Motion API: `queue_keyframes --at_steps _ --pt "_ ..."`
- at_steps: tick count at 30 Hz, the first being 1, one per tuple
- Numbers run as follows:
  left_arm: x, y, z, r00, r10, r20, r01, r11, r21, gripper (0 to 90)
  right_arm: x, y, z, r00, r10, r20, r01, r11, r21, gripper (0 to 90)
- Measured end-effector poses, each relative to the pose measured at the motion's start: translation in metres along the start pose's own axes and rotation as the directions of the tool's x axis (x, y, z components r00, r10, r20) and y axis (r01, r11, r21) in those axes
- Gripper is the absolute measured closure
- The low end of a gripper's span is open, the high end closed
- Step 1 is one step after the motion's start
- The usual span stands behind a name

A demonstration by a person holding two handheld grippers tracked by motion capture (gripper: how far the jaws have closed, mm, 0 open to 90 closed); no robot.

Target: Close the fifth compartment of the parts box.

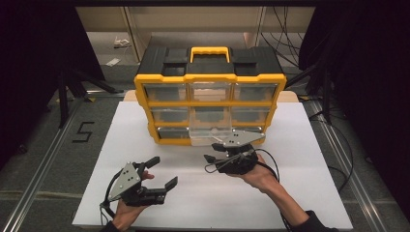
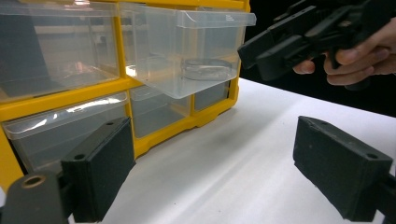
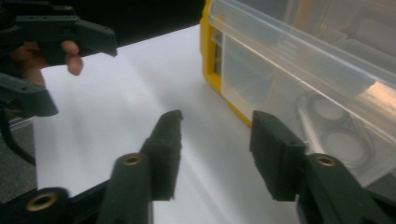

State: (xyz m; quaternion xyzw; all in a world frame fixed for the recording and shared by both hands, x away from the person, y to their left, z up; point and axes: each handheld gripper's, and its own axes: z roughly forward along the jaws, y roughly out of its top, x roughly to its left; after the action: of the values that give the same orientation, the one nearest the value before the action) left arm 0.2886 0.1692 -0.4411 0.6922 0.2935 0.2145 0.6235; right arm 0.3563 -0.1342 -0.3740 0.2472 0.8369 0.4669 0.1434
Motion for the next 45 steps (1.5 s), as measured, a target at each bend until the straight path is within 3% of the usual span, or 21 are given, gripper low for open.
queue_keyframes --at_steps 11,20,45 --pt "0.0 0.0 0.0 1.0 -0.001 -0.001 0.001 1.0 -0.001 12.4 -0.004 0.002 0.006 0.9972 -0.02 0.071 0.021 1.0 -0.011 79.7" --pt "0.0 0.0 0.0 1.0 -0.001 -0.001 0.001 1.0 0.0 12.4 -0.012 0.005 0.01 0.9929 -0.008 0.118 0.011 1.0 -0.025 89.7" --pt "0.0 0.0 0.0 1.0 -0.002 0.0 0.002 1.0 0.001 12.4 -0.012 0.008 0.015 0.9894 -0.034 0.141 0.039 0.999 -0.029 90.0"
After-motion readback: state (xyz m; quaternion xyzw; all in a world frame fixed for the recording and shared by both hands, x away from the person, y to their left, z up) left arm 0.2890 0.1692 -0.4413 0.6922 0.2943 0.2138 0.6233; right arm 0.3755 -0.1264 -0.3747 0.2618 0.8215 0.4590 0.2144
